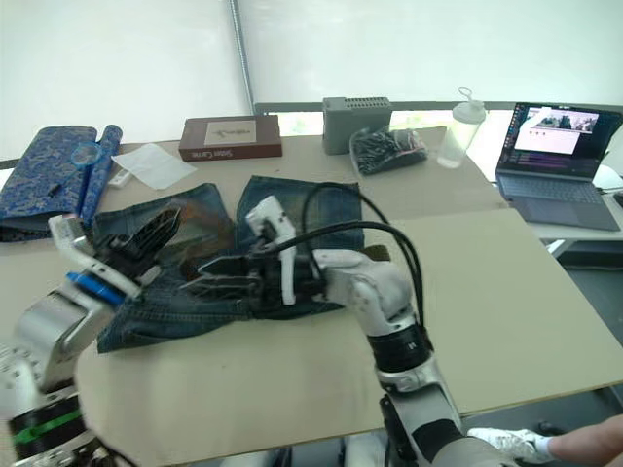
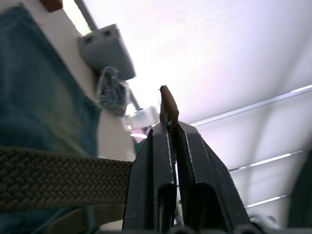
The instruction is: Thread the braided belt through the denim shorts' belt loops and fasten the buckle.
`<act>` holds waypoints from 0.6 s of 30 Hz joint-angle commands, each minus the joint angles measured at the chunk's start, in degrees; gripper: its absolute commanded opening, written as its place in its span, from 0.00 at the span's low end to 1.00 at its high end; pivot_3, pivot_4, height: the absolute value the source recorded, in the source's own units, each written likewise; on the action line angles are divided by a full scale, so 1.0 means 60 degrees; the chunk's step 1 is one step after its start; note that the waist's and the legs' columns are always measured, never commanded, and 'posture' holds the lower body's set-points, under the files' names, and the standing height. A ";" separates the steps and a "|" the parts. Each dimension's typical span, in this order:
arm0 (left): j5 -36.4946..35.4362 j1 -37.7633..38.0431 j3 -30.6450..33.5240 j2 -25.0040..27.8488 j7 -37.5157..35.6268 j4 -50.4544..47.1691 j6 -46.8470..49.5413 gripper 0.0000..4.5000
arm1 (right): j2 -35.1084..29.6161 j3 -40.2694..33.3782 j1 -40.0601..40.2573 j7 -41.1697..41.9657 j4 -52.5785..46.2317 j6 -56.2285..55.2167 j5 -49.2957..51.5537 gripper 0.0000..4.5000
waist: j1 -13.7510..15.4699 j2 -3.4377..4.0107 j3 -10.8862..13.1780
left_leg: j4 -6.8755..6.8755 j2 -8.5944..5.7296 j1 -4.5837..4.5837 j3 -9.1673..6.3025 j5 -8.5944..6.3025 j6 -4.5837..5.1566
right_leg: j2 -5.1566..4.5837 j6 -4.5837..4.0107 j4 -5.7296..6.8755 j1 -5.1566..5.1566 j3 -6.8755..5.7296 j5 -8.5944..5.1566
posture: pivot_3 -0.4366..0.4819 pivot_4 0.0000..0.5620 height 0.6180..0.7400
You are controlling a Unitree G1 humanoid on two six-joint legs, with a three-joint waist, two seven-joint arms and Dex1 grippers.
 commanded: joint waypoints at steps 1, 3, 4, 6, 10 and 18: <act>-0.0188 -0.0063 -0.0325 -0.0313 0.0199 -0.0408 -0.0352 0.00 | 0.0622 -0.0380 -0.0264 -0.0711 0.0635 0.0144 0.0268 0.64 | -0.0010 0.0000 0.0000 | 0.0000 -0.0004 0.0000 0.0000 0.0005 -0.0009 | 0.0000 0.0000 0.0001 0.0000 0.0001 0.0000 | 0.48 0.27 1.00; -0.0188 0.0069 -0.0473 -0.0553 0.0299 -0.0446 -0.0484 0.00 | 0.1182 -0.0993 -0.0289 -0.1457 0.1091 -0.0089 0.0374 0.64 | -0.0024 0.0000 0.0000 | 0.0000 -0.0004 -0.0004 0.0006 0.0023 -0.0038 | 0.0003 0.0000 0.0000 -0.0005 0.0004 0.0000 | 0.48 0.27 1.00; -0.0188 0.0155 -0.0500 -0.0655 0.0273 -0.0528 -0.0486 0.00 | 0.1429 -0.1424 -0.0289 -0.1841 0.1237 -0.0097 0.0541 0.64 | -0.0011 0.0000 0.0000 | 0.0000 -0.0004 -0.0006 0.0007 0.0022 -0.0037 | 0.0006 0.0000 0.0001 -0.0008 0.0004 0.0000 | 0.48 0.27 1.00; -0.0188 0.0419 -0.0460 -0.0754 0.0171 -0.0736 -0.0431 0.00 | 0.1702 -0.2135 -0.0254 -0.2634 0.1411 -0.0221 0.0812 0.64 | 0.0005 0.0000 0.0000 | 0.0001 -0.0004 -0.0009 0.0007 0.0022 -0.0035 | 0.0008 0.0000 0.0001 -0.0009 0.0003 0.0000 | 0.48 0.27 1.00; -0.0188 0.1126 -0.0186 -0.0748 -0.0148 -0.0924 -0.0230 0.00 | 0.1990 -0.2996 0.0038 -0.3595 0.1038 -0.0039 0.1808 0.64 | 0.0000 0.0001 0.0001 | 0.0002 -0.0009 -0.0013 0.0008 0.0017 -0.0022 | 0.0013 0.0002 0.0001 -0.0011 0.0002 0.0001 | 0.48 0.27 1.00; -0.0188 0.2284 -0.0139 -0.0314 -0.0970 -0.1014 0.0338 0.00 | 0.1840 -0.2554 0.0253 -0.4270 0.0906 -0.0207 0.2503 0.64 | -0.0040 0.0005 0.0003 | 0.0002 0.0005 -0.0009 0.0010 0.0000 0.0005 | 0.0042 0.0000 0.0001 -0.0009 -0.0001 0.0000 | 0.48 0.27 1.00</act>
